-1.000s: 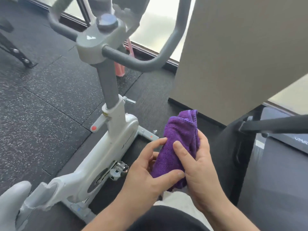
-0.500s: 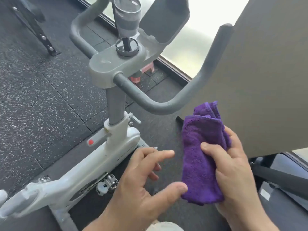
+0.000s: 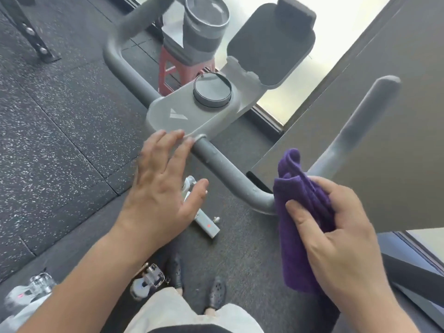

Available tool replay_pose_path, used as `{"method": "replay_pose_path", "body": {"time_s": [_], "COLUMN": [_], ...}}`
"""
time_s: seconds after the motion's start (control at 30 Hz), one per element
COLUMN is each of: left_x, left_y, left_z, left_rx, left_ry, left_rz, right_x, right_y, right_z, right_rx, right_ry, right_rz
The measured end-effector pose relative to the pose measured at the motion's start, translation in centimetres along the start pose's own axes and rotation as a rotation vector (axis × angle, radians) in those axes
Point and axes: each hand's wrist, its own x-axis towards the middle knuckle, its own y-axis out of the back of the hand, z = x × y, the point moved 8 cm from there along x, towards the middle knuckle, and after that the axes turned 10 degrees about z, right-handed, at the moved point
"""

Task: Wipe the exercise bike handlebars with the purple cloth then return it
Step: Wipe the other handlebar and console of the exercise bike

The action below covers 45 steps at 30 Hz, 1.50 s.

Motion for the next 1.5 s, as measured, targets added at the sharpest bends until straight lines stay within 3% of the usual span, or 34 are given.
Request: {"method": "replay_pose_path", "body": {"time_s": [0.27, 0.43, 0.6, 0.77, 0.93, 1.17, 1.4, 1.5], "left_x": [1.2, 1.5, 1.4, 1.6, 1.6, 1.7, 1.6, 1.6], "left_y": [0.4, 0.4, 0.1, 0.0, -0.1, 0.1, 0.1, 0.1], "left_z": [-1.7, -2.1, -2.4, -2.4, -2.2, -2.4, -2.5, -2.4], "left_rx": [-0.047, -0.084, -0.130, -0.129, -0.126, -0.137, -0.142, -0.141], "left_ry": [-0.151, -0.145, -0.091, -0.085, -0.088, -0.095, -0.094, -0.097], "left_rz": [0.062, 0.068, 0.075, 0.075, 0.062, 0.082, 0.067, 0.078], "right_x": [-1.8, 2.1, 2.3, 1.7, 3.0, 2.1, 5.1, 4.6], "right_y": [-6.3, -11.3, -7.0, -6.8, -12.5, -7.1, -13.2, -11.9], "right_z": [-5.0, -8.6, -5.9, -5.9, -8.9, -5.5, -8.3, -7.4], "right_rx": [-0.228, -0.265, -0.364, -0.451, -0.329, -0.354, -0.259, -0.247], "right_ry": [0.174, 0.229, 0.199, 0.202, 0.278, 0.180, 0.227, 0.225], "right_rz": [-0.046, -0.208, -0.356, -0.335, -0.306, -0.406, -0.418, -0.431]}}
